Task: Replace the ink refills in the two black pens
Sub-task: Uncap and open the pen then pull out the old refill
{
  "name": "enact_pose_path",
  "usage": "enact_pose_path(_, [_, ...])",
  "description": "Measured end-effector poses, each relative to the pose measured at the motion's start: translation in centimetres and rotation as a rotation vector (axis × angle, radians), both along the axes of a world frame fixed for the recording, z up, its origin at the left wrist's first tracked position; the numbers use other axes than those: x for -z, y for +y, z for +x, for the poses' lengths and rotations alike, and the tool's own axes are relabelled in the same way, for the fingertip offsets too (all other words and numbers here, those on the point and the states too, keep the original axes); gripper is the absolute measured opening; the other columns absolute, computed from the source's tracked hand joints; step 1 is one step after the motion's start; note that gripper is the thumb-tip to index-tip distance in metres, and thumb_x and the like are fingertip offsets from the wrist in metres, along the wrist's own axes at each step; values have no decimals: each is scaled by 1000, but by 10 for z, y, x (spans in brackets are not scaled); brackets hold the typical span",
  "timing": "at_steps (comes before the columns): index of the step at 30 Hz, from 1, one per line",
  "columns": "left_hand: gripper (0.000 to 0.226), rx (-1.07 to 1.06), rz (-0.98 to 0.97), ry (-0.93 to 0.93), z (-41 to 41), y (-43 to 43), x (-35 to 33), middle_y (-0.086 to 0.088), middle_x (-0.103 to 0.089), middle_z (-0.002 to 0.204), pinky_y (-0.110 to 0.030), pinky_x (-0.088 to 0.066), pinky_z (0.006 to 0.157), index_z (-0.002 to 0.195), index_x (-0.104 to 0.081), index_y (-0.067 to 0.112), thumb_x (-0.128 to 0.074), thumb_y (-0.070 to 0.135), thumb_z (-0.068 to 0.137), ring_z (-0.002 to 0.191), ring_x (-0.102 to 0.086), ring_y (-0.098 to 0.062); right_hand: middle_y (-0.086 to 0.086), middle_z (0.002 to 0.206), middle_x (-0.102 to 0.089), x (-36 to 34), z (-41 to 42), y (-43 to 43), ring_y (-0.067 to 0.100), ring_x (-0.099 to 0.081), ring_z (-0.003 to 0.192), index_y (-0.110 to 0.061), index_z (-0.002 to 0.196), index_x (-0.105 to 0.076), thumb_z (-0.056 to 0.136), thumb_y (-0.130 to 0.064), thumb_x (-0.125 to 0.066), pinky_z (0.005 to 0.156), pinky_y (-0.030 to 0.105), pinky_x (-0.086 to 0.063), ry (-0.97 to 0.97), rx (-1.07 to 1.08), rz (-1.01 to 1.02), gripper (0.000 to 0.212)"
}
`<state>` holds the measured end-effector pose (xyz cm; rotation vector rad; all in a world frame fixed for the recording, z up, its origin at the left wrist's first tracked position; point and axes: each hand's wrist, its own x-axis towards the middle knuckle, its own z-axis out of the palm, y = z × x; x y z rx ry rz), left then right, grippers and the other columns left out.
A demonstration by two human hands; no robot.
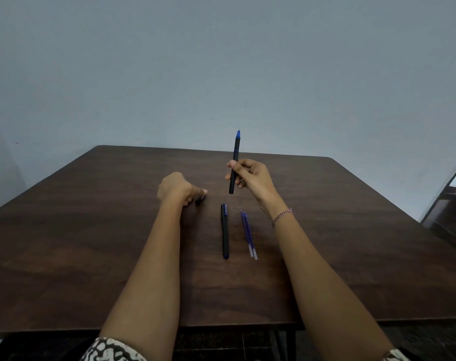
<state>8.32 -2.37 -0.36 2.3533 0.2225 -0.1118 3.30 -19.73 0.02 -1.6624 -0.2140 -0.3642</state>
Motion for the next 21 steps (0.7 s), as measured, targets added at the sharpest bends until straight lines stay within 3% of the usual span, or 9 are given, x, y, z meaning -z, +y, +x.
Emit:
enact_pose_path(5, [41, -42, -62, -179, 1, -1, -2, -7, -70, 86, -35, -54, 80, 92, -67, 8, -71, 45, 76, 82, -66, -19, 3, 73, -70, 0, 1, -1, 2, -53, 52, -12, 92, -66, 94, -24, -58, 52, 14, -45, 2, 3, -7, 15])
enact_pose_path(10, [25, 76, -745, -299, -5, -9, -11, -8, -70, 99, -22, -53, 71, 106, -65, 5, -61, 24, 89, 83, -67, -13, 1, 70, -70, 1, 2, -1, 2, -52, 51, -11, 92, -67, 94, -24, -58, 50, 14, -43, 13, -22, -3, 16])
enact_pose_path(13, [26, 258, -996, -279, -10, -12, -13, -11, -69, 107, -26, -52, 86, 113, -63, 3, -53, 17, 94, 97, -67, -18, -2, 66, -70, 1, 0, 0, 2, -50, 50, -14, 91, -68, 94, -26, -57, 49, 14, -41, 39, -64, -20, 16])
enact_pose_path(15, [28, 341, -1084, -264, -12, -14, -14, -12, -67, 111, -29, -50, 91, 118, -60, 2, -50, 15, 95, 101, -66, -19, -2, 66, -70, 1, -1, 0, 3, -50, 52, -15, 92, -68, 94, -27, -57, 49, 13, -41, 68, -104, -39, 16])
enact_pose_path(21, [28, 437, -1213, -207, -12, -22, -16, -12, -65, 116, -26, -52, 89, 120, -58, 4, -50, 11, 95, 104, -64, -19, -2, 73, -71, 1, -4, 1, 0, -63, 70, -16, 96, -68, 93, -28, -57, 57, 11, -45, 84, -106, -117, 17])
